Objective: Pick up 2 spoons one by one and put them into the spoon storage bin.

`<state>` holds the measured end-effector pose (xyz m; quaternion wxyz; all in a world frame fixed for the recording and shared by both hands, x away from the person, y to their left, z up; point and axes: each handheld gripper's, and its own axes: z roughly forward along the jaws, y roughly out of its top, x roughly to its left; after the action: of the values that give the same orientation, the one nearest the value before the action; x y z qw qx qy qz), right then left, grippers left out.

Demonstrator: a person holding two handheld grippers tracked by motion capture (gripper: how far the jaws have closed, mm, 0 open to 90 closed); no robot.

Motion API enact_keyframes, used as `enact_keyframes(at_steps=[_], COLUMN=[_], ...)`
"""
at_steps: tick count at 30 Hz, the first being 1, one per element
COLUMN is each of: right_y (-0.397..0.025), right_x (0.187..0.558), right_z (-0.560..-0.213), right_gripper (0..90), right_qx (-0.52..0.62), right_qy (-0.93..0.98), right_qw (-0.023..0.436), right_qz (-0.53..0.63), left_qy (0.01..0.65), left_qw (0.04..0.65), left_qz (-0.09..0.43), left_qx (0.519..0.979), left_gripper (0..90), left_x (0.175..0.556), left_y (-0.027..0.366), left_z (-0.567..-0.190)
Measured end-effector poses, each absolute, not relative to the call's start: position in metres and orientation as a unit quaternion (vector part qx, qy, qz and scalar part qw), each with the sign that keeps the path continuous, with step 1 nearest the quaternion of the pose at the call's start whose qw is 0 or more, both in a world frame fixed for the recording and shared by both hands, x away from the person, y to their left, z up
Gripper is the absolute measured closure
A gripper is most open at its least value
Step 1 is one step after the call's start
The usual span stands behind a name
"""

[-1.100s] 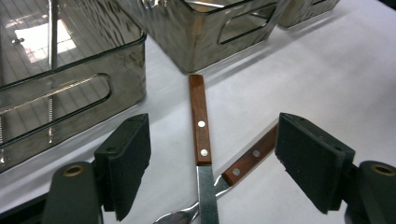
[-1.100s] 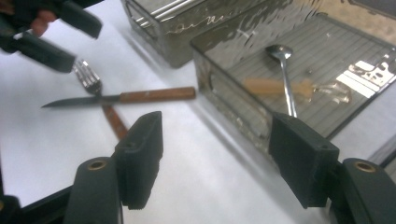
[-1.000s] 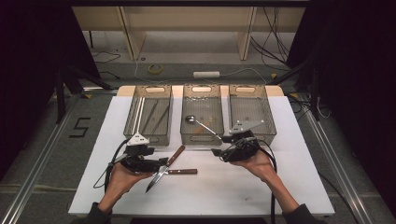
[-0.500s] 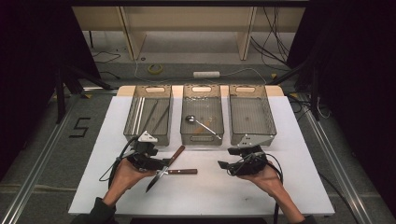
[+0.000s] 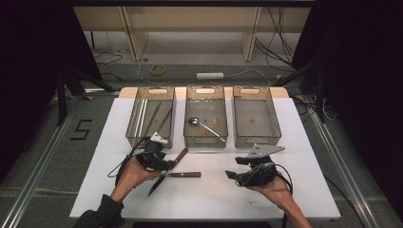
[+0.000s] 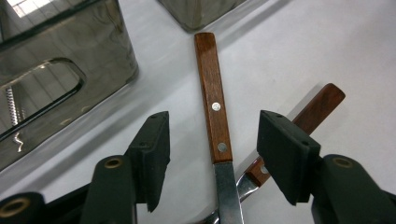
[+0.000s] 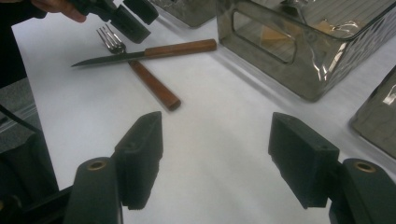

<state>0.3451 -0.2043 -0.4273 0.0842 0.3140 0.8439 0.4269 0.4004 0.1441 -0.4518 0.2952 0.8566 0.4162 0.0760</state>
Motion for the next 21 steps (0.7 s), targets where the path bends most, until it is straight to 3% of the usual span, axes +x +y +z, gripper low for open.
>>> enact_keyframes(at_steps=[21], right_y=[-0.210], right_x=[0.333], right_z=[-0.435], right_gripper=[35.4], right_qx=[0.315], right_qy=[0.848], right_qw=[0.073], right_qz=[0.420], left_qy=[0.411], left_qw=[0.245], left_qz=[0.064], left_qx=[0.876], left_gripper=[55.6], left_x=[0.412], left_y=[0.132], left_z=[-0.456])
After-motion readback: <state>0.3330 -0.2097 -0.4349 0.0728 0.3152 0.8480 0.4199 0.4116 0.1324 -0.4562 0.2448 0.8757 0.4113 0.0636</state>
